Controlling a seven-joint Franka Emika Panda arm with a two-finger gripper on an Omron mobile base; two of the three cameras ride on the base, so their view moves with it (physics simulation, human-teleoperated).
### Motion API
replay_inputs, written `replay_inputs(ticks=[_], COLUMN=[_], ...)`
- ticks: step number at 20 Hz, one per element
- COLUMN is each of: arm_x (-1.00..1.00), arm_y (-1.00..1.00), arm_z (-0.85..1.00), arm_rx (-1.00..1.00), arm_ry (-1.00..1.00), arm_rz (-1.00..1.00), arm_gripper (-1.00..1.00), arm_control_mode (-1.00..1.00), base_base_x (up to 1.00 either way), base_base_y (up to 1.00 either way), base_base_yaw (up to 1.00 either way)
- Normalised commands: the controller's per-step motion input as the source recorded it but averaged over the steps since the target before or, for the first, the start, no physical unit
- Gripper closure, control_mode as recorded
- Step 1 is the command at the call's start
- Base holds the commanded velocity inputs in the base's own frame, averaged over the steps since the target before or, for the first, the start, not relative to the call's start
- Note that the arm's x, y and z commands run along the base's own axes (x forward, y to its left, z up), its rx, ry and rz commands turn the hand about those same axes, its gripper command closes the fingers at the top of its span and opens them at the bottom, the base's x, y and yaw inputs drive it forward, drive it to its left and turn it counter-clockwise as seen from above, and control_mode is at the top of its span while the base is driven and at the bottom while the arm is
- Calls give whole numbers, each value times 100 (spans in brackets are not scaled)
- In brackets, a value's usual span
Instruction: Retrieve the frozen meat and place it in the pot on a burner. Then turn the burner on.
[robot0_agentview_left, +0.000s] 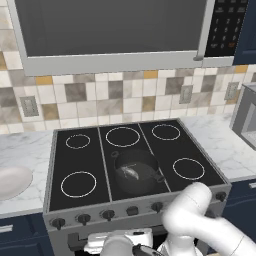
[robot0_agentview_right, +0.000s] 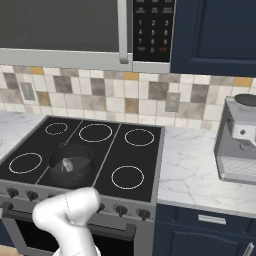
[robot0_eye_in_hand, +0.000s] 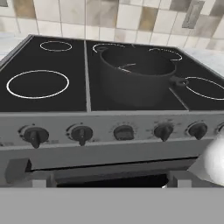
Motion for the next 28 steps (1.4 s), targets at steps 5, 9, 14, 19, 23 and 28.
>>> replay_inputs(ticks=[5,9,14,19,23,28], arm_x=[-1,24,26,40,43,33], arm_y=[-20,-20,0,0,8,21], arm_z=[-31,-45,-22,-6,-16,-21], arm_rx=[0,0,-1,-1,2,1], arm_ry=[-20,-23,-24,-4,0,-1], arm_rz=[6,8,15,8,6,1], arm_gripper=[-100,-100,-100,-100,-100,-100], arm_control_mode=[-100,-100,-100,-100,-100,-100], base_base_x=[0,0,0,0,0,0], base_base_y=[0,0,0,0,0,0], base_base_yaw=[0,0,0,0,0,0])
